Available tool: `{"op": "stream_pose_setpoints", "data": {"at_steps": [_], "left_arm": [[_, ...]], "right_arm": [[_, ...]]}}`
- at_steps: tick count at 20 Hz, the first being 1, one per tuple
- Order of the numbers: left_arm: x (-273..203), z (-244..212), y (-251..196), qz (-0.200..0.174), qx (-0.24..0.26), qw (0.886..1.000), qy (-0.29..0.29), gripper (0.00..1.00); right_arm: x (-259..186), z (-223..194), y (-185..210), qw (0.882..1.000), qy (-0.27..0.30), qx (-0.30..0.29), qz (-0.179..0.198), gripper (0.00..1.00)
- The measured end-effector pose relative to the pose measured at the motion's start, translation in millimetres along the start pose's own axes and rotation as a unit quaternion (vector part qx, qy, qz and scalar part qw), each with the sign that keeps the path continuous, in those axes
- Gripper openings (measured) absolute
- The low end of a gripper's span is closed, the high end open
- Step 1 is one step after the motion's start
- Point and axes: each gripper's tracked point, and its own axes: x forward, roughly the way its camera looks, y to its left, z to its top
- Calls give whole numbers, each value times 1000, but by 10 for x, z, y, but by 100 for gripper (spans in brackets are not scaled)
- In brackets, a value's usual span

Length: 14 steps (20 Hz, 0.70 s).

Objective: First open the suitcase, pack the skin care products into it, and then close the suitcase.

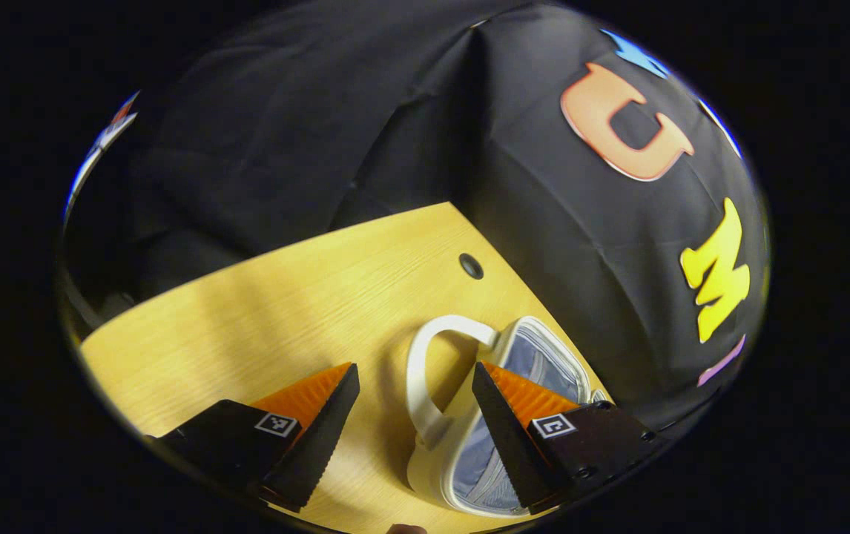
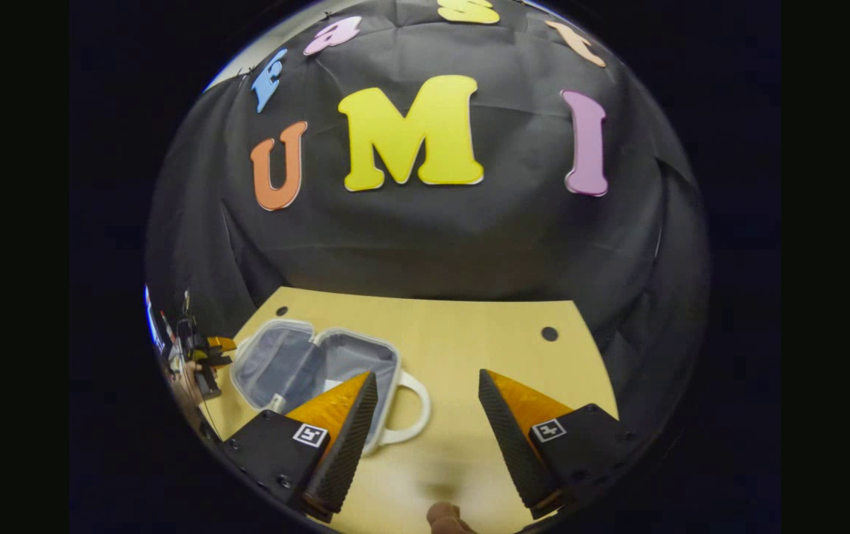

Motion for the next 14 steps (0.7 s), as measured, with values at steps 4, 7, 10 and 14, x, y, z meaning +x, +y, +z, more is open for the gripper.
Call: {"op": "stream_pose_setpoints", "data": {"at_steps": [4, 7, 10, 14], "left_arm": [[109, 77, -40, -52, -91, 994, -10, 96], [182, 33, 64, -48, -113, 992, 3, 92], [212, 32, -51, -68, -143, 987, 9, 29], [209, 13, -99, -57, -126, 990, 33, 15]], "right_arm": [[-350, -144, -267, 999, 1, 5, -32, 81], [-505, -168, -370, 999, -8, 11, -50, 81], [-660, -245, -428, 998, -12, 16, -57, 81], [-851, -199, -523, 997, -32, 8, -74, 81]]}}
